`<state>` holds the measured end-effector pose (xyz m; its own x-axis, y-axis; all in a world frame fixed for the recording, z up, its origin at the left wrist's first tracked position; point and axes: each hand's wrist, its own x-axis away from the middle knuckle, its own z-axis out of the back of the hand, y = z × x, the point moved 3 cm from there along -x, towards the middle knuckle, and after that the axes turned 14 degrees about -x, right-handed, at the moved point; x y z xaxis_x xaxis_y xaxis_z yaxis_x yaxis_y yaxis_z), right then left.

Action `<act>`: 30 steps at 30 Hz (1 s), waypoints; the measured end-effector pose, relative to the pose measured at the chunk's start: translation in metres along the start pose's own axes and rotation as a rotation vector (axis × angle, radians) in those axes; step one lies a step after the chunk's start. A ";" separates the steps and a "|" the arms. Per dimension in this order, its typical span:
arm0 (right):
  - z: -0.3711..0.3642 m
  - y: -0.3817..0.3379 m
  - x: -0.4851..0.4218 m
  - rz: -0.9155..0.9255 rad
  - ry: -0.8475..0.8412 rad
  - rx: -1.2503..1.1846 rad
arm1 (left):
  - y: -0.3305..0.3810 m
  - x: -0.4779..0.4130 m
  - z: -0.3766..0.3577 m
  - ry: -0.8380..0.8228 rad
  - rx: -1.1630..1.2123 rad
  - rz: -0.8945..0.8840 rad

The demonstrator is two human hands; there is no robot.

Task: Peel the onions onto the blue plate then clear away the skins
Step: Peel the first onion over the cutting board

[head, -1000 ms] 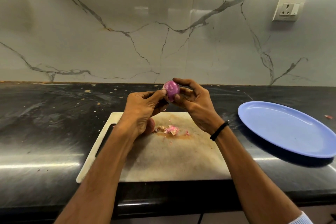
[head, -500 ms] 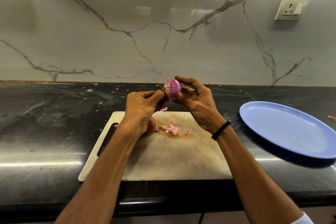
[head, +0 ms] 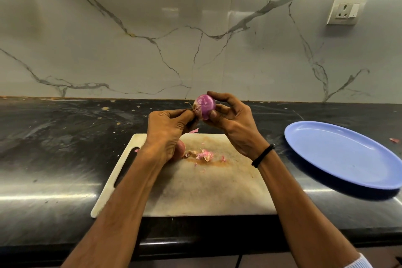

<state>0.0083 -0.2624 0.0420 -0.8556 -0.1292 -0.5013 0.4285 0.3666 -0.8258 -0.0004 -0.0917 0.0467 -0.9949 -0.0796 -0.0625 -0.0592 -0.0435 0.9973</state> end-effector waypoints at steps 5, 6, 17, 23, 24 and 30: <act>0.000 -0.001 0.001 -0.006 0.012 0.019 | 0.000 0.000 -0.003 -0.053 0.082 0.013; 0.000 -0.001 0.001 -0.008 0.007 0.025 | -0.001 0.000 -0.003 -0.061 0.090 0.012; 0.002 0.001 0.001 -0.028 -0.020 -0.002 | 0.000 0.001 0.000 -0.041 0.003 -0.007; 0.000 -0.003 0.000 -0.024 -0.017 -0.084 | 0.002 0.004 -0.002 -0.042 0.015 -0.017; 0.002 -0.002 0.000 -0.021 -0.018 -0.065 | 0.002 0.004 -0.003 -0.048 0.031 -0.015; 0.001 0.000 0.000 -0.017 -0.045 -0.033 | 0.000 0.001 -0.004 -0.011 0.081 0.012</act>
<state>0.0087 -0.2636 0.0419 -0.8484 -0.1762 -0.4992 0.4039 0.3940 -0.8256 -0.0009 -0.0953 0.0464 -0.9964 -0.0686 -0.0507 -0.0533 0.0378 0.9979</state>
